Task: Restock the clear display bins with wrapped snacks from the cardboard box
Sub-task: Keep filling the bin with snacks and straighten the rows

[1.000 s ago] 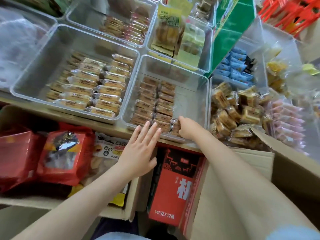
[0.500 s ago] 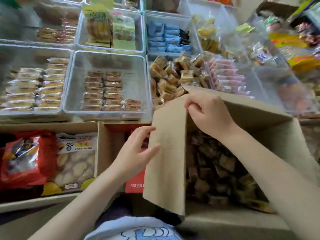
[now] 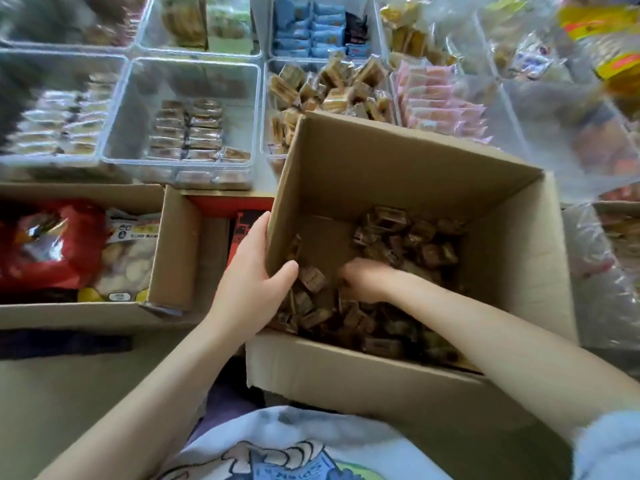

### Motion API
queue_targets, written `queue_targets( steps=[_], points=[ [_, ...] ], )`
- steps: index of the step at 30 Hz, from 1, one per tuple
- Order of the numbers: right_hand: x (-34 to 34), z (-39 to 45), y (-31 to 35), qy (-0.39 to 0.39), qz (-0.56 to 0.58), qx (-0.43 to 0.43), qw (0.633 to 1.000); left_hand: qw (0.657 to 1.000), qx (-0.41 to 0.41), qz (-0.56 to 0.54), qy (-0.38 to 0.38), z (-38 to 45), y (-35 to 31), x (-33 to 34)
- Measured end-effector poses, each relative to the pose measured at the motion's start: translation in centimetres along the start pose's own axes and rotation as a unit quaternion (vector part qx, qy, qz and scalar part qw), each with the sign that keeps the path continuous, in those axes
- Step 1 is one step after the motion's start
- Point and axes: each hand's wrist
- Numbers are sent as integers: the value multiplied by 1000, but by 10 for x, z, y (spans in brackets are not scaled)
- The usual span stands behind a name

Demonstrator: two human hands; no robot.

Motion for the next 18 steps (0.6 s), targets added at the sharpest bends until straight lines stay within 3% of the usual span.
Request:
queue_targets(
  steps=[7,14,18],
  points=[
    [54,69,11,101,-24,-37,994,999,-18,22,-28,1,-1,1],
    [68,89,8,57,-66,-55,995,998,-15,28,-44,4,2,3],
    [24,60,-7,65,-31,-46,996,999,-12,16,-37,2,3,3]
  ],
)
Point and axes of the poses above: each hand's wrist, its own z-axis towards the middle knuckle, its own x-axis out of the palm, y = z × x, and after that the axes turned 10 degrees about y, right-handed
